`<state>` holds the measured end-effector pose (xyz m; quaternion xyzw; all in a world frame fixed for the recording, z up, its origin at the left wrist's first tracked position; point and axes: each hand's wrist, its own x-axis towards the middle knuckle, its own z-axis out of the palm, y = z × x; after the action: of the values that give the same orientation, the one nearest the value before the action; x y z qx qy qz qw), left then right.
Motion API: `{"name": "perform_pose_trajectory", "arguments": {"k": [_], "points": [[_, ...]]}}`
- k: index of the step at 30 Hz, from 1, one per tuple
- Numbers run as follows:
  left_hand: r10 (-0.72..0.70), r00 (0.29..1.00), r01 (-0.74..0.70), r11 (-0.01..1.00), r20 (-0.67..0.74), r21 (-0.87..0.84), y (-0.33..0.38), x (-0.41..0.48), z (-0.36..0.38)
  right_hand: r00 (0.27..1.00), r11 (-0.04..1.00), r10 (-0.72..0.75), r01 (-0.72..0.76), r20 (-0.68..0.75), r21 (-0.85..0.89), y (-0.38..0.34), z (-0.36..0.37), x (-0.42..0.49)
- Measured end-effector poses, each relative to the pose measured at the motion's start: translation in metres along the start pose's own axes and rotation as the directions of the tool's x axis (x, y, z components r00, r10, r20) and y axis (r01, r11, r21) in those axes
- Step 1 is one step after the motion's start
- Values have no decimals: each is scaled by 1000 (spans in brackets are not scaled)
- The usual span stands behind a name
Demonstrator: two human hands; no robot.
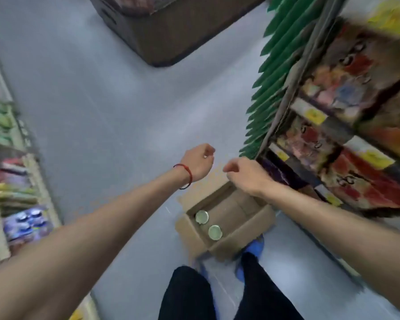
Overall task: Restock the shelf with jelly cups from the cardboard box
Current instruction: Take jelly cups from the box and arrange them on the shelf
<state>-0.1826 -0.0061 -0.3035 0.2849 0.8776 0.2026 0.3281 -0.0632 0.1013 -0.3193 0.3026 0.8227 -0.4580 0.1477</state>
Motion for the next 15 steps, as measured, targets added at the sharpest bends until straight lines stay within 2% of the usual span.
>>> {"name": "perform_pose_trajectory", "arguments": {"k": [4,7,11,15], "points": [[-139,987,142,989,77,-43,-70,29,38,986,992,122,-126,115,26,34,58,45],[-217,957,231,972,190,-50,-127,50,75,961,974,217,-224,170,20,66,105,83],[-238,902,225,971,360,78,-194,84,122,929,948,302,-317,212,41,110,169,136],[-267,857,222,963,440,151,-258,132,187,866,888,422,-454,269,71,180,252,191]]}}
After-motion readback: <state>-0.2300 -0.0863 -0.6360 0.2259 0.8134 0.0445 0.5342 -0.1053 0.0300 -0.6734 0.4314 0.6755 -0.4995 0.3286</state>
